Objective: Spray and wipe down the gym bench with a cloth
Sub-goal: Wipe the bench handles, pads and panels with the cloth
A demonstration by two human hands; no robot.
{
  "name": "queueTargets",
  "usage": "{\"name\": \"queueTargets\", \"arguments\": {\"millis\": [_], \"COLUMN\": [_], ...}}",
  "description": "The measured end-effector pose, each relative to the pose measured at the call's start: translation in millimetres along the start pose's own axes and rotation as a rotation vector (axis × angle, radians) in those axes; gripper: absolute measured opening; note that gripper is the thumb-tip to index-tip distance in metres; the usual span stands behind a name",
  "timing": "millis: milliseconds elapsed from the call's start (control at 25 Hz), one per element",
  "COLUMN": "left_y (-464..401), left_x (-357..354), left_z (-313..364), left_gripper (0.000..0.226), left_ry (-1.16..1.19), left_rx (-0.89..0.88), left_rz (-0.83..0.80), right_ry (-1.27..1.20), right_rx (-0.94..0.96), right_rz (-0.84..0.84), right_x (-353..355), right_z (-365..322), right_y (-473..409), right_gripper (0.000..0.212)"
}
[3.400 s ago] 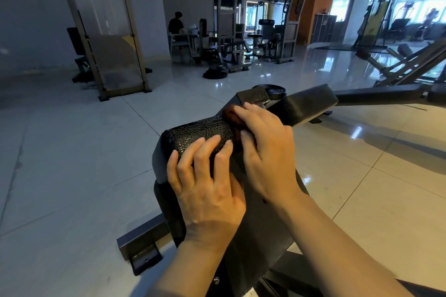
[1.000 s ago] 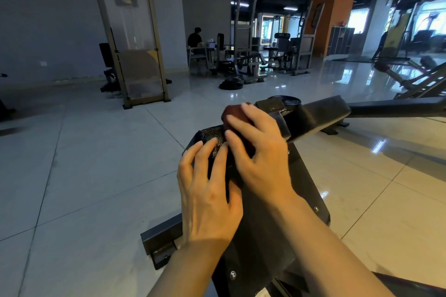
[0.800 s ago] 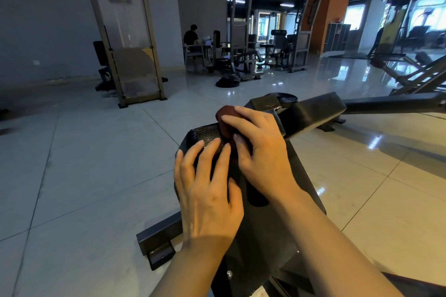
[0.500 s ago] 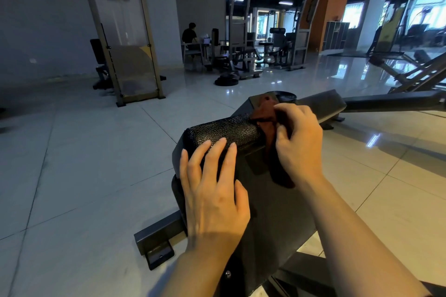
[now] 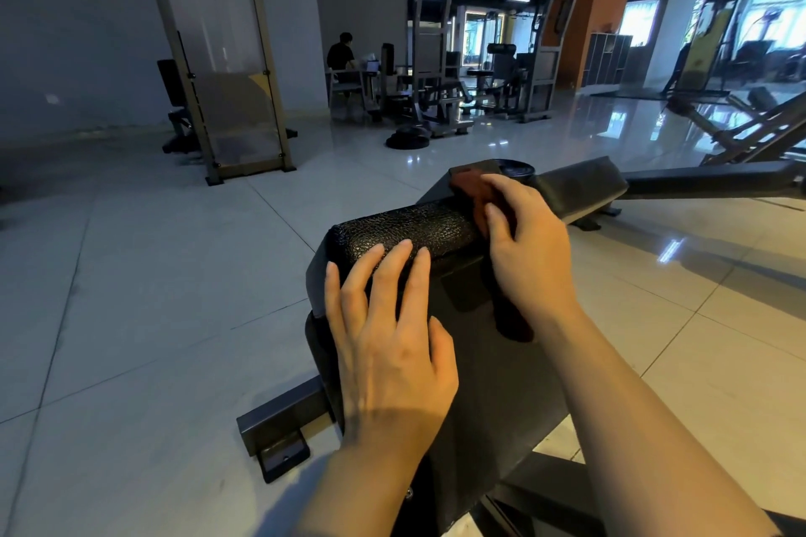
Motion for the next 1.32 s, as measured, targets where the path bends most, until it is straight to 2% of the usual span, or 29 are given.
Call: {"name": "queueTargets", "arguments": {"millis": [160,360,560,680,840,1000,1200,1320], "left_y": [1.3,1.8,6.5,8.2,11.8,13.7,8.9,7.4], "left_x": [1.9,14.3,21.7,28.9,38.1,35.6,31.9,35.2], "left_z": [-1.3,-12.1,-30.2,-39.5,-51.3,-52.0,-41.7,-46.9], "left_gripper": [0.063,0.065,0.074,0.074,0.074,0.074,0.070,0.066], "left_ry": [0.012,0.037,0.043,0.084,0.093,0.124,0.132,0.141], "left_rx": [-0.022,0.089,0.162,0.170,0.213,0.259,0.164,0.184], "left_rz": [-0.003,0.054,-0.005,-0.022,-0.016,-0.026,-0.049,-0.023], "right_ry": [0.023,0.013,-0.026,0.075,0.031,0.037,0.050,0.014], "right_rx": [0.098,0.307,-0.006,0.078,0.261,0.383,0.134,0.168], "right_rz": [-0.011,-0.174,-0.046,-0.069,-0.115,-0.153,0.004,0.014], "right_x": [-7.1,-25.8,-1.0,-19.9,-43.4,-42.0,-15.8,-24.4], "right_z": [-36.7,-80.1,-27.2,-61.5,-115.9,-122.2,-70.3,-80.4], "right_y": [17.7,45.4,21.8,36.6,73.3,75.9,44.6,54.5], "right_gripper": [0.035,0.038,0.041,0.040,0.040,0.038,0.035,0.035]}}
Point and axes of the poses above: each hand's wrist, its own y-axis away from the middle knuckle, its own x-axis out of the back of the hand, z = x × y, the point moved 10 cm from there along -y, towards the middle knuckle, and after that the axes turned 2 degrees about -x, right-handed, at the moved point
